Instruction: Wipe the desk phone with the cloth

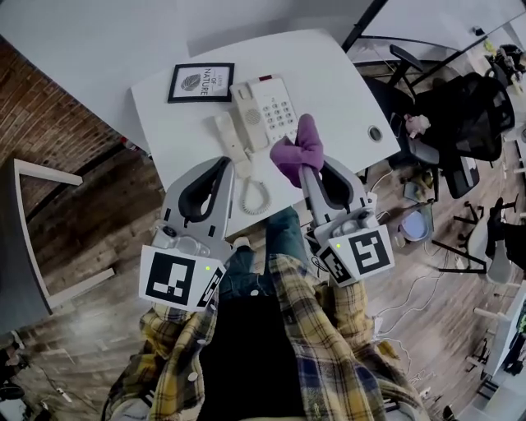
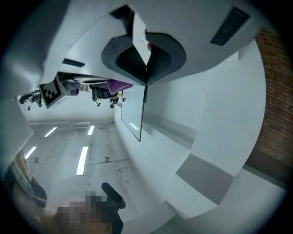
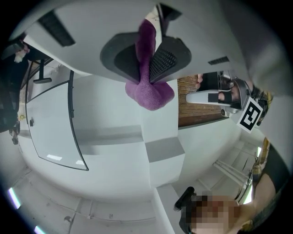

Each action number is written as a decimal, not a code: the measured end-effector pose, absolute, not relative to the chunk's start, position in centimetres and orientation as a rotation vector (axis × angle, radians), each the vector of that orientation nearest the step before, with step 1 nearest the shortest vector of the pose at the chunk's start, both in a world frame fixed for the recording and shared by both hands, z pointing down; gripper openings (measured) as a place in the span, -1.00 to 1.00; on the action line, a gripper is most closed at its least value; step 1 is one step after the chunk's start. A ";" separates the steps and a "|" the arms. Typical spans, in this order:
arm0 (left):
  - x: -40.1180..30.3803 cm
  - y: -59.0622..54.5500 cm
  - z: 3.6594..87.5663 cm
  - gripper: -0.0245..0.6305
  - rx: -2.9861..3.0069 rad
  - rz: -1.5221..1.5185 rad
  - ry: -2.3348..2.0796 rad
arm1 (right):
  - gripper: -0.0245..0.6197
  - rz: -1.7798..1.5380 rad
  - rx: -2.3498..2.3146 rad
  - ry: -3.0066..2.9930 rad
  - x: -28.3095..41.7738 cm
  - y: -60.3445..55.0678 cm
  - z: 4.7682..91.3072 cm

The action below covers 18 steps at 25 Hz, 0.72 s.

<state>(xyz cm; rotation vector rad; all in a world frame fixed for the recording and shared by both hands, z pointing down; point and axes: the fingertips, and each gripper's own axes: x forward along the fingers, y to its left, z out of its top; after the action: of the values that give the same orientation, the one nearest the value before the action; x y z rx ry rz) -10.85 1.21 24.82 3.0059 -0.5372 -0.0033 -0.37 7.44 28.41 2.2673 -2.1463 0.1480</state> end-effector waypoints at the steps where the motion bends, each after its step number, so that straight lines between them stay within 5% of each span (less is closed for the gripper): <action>1: -10.4 0.7 24.7 -0.88 3.004 -0.006 -0.551 | -0.74 0.150 2.258 -2.155 0.1 6.9 28.4; 18: -0.4 -9.0 24.4 -0.88 2.848 0.014 -0.995 | -0.74 0.226 1.847 -2.452 10.8 -5.9 28.7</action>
<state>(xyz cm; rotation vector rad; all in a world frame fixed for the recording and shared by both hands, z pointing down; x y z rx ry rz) -0.37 -8.98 24.37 2.8482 -0.9953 0.0141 10.76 -5.88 28.72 1.8474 -2.4520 0.2259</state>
